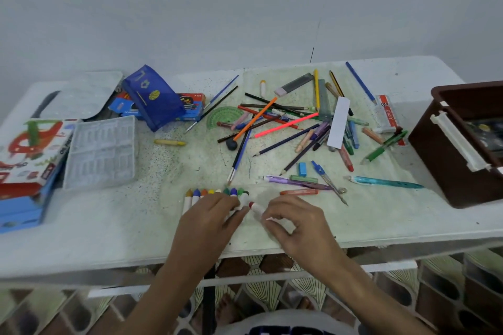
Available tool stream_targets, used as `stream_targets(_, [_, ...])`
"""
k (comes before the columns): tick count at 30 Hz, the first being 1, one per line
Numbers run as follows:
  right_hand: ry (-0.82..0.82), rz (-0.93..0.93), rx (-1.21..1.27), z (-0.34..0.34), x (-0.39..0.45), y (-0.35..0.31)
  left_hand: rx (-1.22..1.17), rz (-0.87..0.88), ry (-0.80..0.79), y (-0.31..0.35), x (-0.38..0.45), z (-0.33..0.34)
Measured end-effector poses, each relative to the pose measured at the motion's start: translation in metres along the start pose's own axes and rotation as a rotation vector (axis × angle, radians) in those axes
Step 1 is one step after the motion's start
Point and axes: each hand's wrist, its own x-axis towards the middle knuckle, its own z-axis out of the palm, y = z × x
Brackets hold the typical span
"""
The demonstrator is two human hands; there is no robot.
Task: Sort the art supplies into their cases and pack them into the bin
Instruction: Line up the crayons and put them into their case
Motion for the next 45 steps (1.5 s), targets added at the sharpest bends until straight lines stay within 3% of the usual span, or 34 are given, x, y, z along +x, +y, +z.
stream_targets(8, [0.013,-0.041,-0.103,0.010,0.004,0.001,0.040,-0.031,-0.140,-0.002,-0.004,0.006])
stream_targets(17, [0.046,-0.085,-0.142,0.010,0.000,-0.001,-0.012,-0.009,-0.123,0.007,-0.007,0.003])
stream_targets(23, [-0.010,-0.018,-0.069,0.016,0.011,0.004,-0.028,-0.037,-0.239,0.006,-0.006,0.009])
stream_targets(33, [-0.145,0.293,0.142,0.006,0.021,0.011,-0.186,-0.105,-0.347,-0.006,0.007,0.005])
stream_targets(40, [-0.225,0.260,0.008,0.004,0.029,0.009,-0.154,-0.171,-0.454,-0.009,0.020,0.007])
stream_targets(45, [-0.193,0.237,-0.054,0.007,0.032,0.008,-0.130,-0.210,-0.473,-0.008,0.024,0.008])
